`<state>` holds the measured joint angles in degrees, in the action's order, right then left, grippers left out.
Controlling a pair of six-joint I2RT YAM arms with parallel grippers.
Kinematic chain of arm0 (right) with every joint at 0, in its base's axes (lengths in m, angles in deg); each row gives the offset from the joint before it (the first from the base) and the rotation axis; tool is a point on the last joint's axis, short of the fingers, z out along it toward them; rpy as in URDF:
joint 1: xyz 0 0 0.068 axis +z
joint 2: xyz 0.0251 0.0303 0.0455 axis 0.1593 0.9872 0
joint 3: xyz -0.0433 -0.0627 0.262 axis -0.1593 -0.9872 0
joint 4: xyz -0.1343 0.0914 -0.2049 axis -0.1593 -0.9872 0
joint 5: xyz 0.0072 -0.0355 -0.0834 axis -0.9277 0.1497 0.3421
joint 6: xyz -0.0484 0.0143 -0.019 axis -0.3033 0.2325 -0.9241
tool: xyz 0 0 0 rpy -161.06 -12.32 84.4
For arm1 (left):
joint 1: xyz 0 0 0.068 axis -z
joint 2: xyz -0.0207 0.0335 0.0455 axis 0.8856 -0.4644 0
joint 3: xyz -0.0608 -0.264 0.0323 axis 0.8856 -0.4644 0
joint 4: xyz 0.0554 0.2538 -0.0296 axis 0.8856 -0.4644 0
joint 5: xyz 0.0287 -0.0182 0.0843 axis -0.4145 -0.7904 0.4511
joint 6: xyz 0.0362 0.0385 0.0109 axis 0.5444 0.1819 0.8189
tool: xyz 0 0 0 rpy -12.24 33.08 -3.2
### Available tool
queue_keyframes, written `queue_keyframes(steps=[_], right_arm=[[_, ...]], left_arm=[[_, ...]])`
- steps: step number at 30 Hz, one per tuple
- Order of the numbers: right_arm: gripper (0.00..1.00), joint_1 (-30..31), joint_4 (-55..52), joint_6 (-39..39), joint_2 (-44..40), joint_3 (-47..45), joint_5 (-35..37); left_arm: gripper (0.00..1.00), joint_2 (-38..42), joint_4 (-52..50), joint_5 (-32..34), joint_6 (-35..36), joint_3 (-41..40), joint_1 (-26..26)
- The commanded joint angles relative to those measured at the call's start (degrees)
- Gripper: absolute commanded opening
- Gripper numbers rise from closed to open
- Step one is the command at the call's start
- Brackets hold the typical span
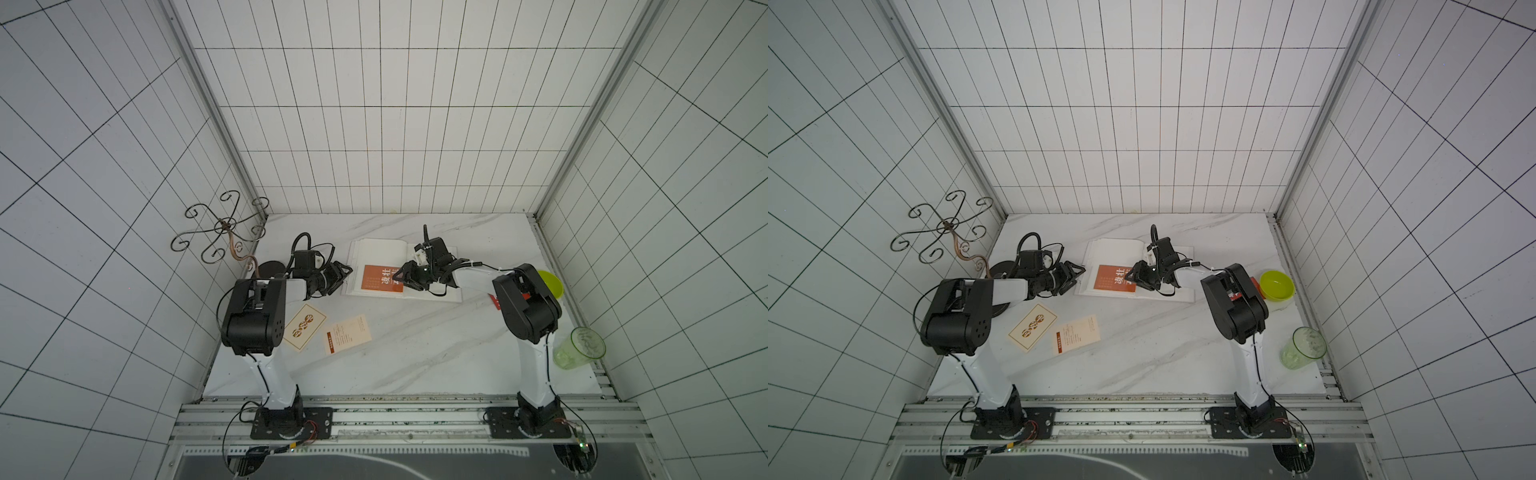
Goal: Place the photos into the photo albums
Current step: Insert the photo into the photo album.
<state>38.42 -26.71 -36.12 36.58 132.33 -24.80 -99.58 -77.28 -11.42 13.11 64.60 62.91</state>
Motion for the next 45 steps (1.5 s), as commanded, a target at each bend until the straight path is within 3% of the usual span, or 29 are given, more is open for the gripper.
queue_keyframes(steps=[1, 26, 32, 45], right_arm=[[0.48, 0.01, 3.90, 2.83, 1.13, 3.61, -3.45], [0.51, -0.52, 4.98, 3.09, -0.84, 1.55, -2.46], [0.54, -1.78, 0.68, -1.23, -6.09, -0.86, 2.05], [0.54, -2.72, -1.32, -4.14, -14.15, -7.80, 3.43]], left_arm=[[0.67, -1.67, -5.96, 0.13, -1.10, -2.44, 0.30], [0.67, -0.97, -5.66, 0.55, -1.15, -2.73, -0.03], [0.67, 3.57, -10.71, 4.63, 3.03, -0.55, -1.25], [0.67, 17.79, -18.77, 10.89, 6.08, -0.87, -1.37]])
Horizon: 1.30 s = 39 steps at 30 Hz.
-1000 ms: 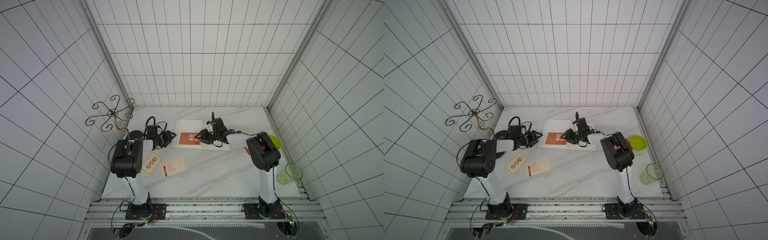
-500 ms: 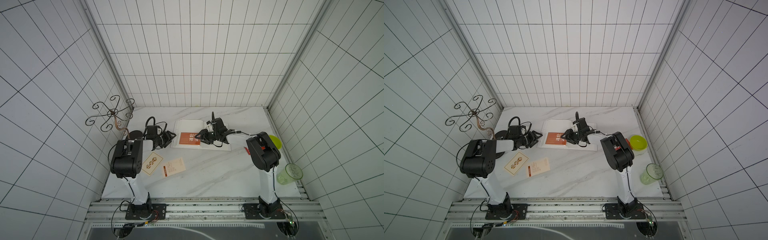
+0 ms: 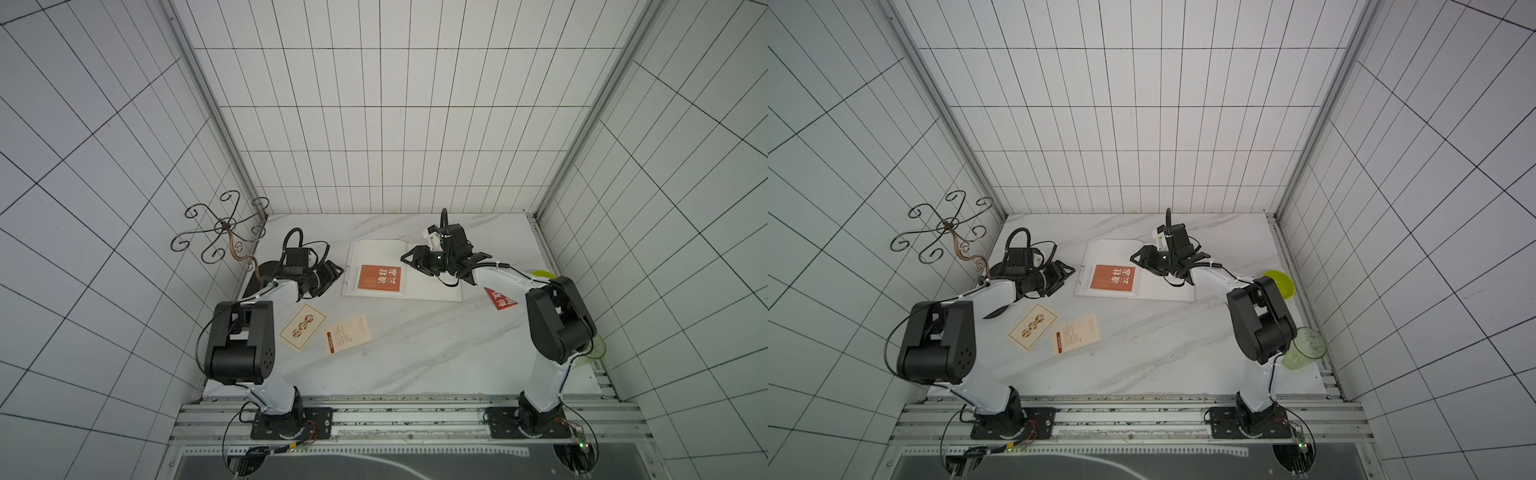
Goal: Place the photos into the photo albums
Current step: Insert the photo into the photo album, then pick up the photo at the center of the board.
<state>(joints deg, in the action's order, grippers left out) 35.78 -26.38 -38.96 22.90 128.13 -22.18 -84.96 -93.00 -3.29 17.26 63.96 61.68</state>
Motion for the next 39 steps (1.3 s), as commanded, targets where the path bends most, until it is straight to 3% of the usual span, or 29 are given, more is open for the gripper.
queue_keyframes(steps=[1, 9, 12, 21, 26, 39], right_arm=[[0.54, 0.00, -1.64, -1.30, -0.72, -3.85, 0.52], [0.52, 3.55, -2.26, -3.68, -2.94, -3.89, -0.61], [0.51, 6.34, -2.23, -5.67, -3.23, -3.87, -0.43], [0.49, 13.46, -3.05, -9.27, 0.75, -1.73, 0.98], [0.49, 16.30, -3.26, -10.47, 4.12, 0.66, 1.59], [0.48, 19.02, -4.80, -10.85, 11.94, 5.57, 0.98]], left_arm=[[0.67, 4.52, -4.03, 2.98, 2.32, -0.65, -0.21], [0.67, 17.62, -10.58, 2.81, 2.13, -8.44, 0.62], [0.67, 24.49, -16.23, 5.70, 1.91, -11.82, 2.72], [0.65, 38.08, -33.60, 18.99, -13.12, -17.34, 14.79], [0.66, 40.21, -35.51, 23.72, -18.73, -19.17, 21.47], [0.66, 33.25, -29.14, 22.53, -16.30, -24.12, 21.54]])
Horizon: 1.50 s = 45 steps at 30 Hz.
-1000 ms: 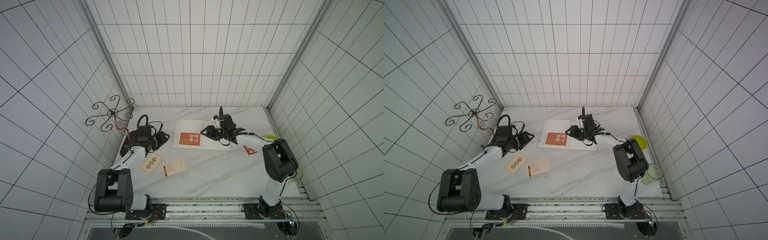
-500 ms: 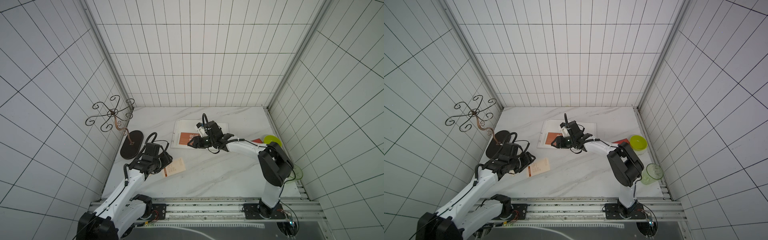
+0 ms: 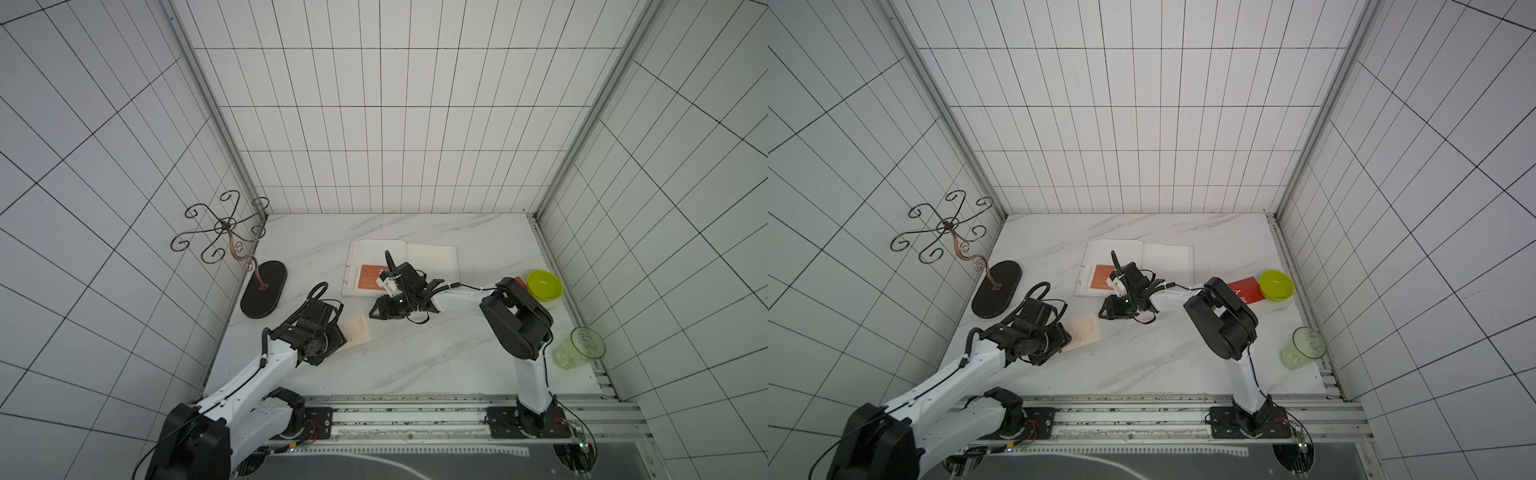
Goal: Place the photos into the photo albums
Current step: Pick up the photo at the center of the board.
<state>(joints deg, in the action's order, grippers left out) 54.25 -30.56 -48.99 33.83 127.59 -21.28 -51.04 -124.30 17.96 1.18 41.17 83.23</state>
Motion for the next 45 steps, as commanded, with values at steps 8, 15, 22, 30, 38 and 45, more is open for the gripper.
queue_keyframes(steps=[8, 15, 22, 30, 38, 45], right_arm=[[0.48, 0.90, -0.67, -0.89, 3.10, 8.04, -0.17], [0.48, 1.00, -1.41, -0.32, 4.92, 9.95, -0.09], [0.48, 1.00, -1.54, 0.39, 5.59, 10.29, -0.53], [0.48, 1.06, -1.47, 0.95, 5.82, 10.19, -1.02], [0.48, 1.24, 0.04, 2.16, 6.94, 9.51, -3.60], [0.48, 1.27, 3.88, 5.33, 7.75, 8.52, -6.53]], left_arm=[[0.66, -2.68, 4.61, 0.55, -0.41, -3.87, -0.08], [0.66, 1.05, 0.61, 0.99, 0.68, 0.36, -0.08], [0.66, 1.74, 3.01, -1.96, 3.10, 3.07, -0.08], [0.66, -3.67, 7.55, -1.51, 1.55, -3.83, -0.33], [0.66, -4.65, 10.19, -2.83, 1.23, -7.92, -2.16], [0.66, -4.47, 10.78, -4.01, 1.66, -8.85, -3.50]])
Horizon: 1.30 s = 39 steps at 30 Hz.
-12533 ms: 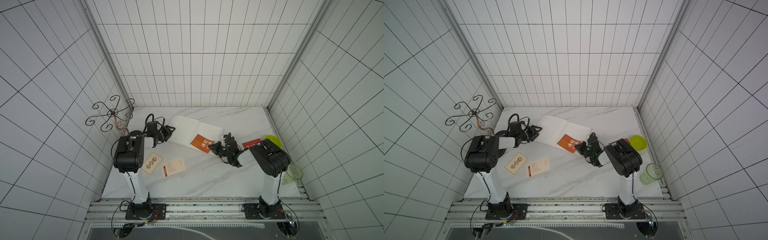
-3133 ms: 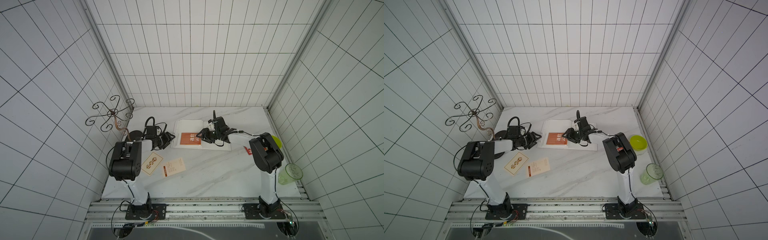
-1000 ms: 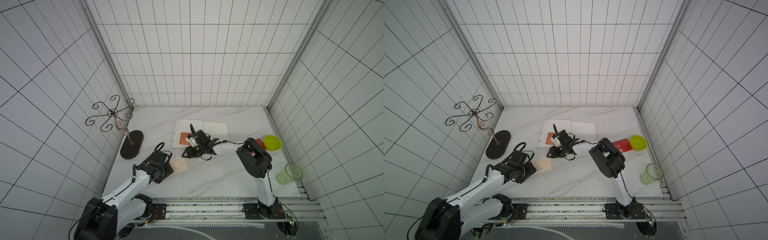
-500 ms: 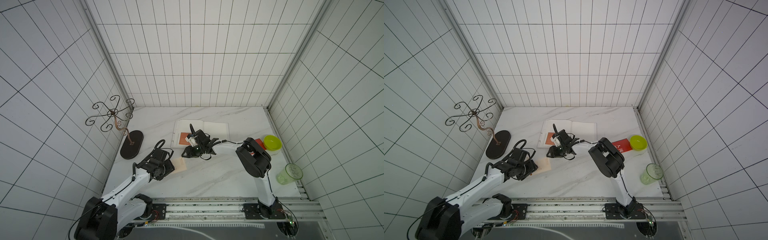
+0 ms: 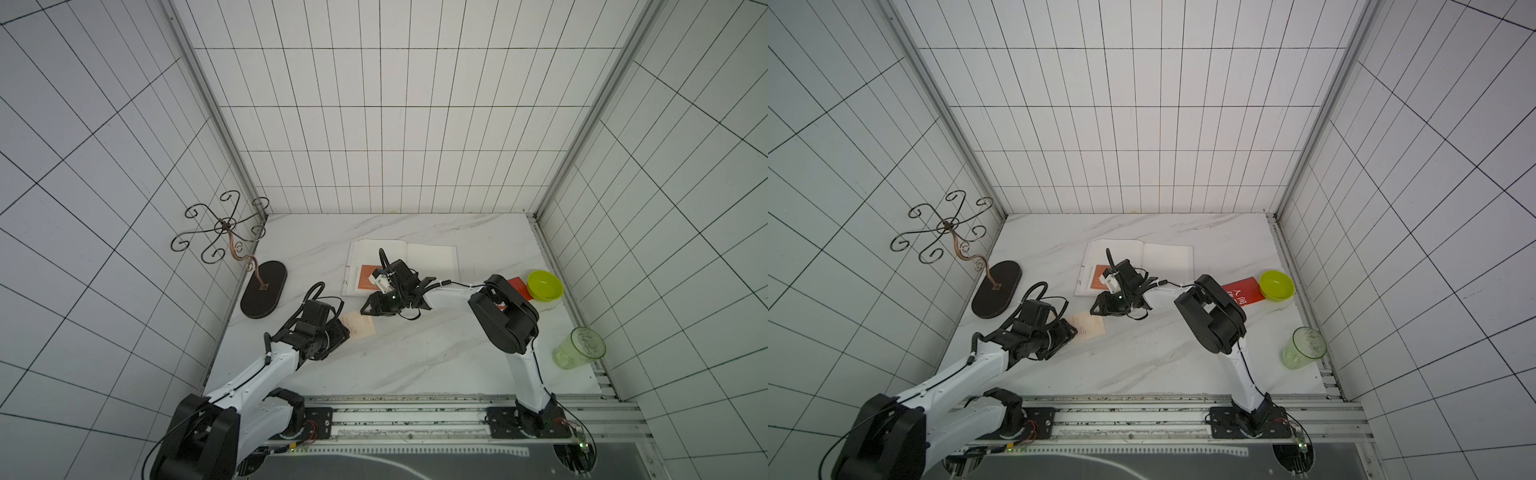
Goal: Place the photos into the photo albums
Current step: Pick up the photo at the center of the board.
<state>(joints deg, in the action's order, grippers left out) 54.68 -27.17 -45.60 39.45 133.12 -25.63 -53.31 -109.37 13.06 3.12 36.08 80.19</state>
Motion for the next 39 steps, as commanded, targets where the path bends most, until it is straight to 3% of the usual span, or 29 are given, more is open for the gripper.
queue_keyframes(steps=[1, 7, 15, 21, 33, 39], right_arm=[[0.47, 0.80, 1.23, 2.32, 2.06, 2.78, -2.58], [0.44, 0.63, 8.72, 7.68, 1.78, 0.31, -6.06], [0.24, 0.62, 20.20, 15.97, 0.91, -4.43, -9.72], [0.20, 0.54, 20.63, 15.64, 1.21, -5.44, -9.80], [0.24, -0.12, 18.96, 12.05, 3.70, -5.32, -9.01], [0.16, -0.87, 17.56, 10.68, 3.11, -5.10, -9.02]], left_arm=[[0.66, -2.39, -3.95, 0.83, -0.26, -3.87, -0.54], [0.66, -3.91, -3.09, 0.00, 0.15, -4.13, -0.90], [0.66, -4.30, -2.77, -0.13, 0.72, -4.35, -1.52], [0.66, -4.27, -2.70, -0.18, 0.65, -4.52, -1.87], [0.66, -4.08, -3.12, -0.25, 0.81, -4.79, -2.49], [0.66, -3.58, -3.32, -0.18, 0.72, -4.74, -2.59]])
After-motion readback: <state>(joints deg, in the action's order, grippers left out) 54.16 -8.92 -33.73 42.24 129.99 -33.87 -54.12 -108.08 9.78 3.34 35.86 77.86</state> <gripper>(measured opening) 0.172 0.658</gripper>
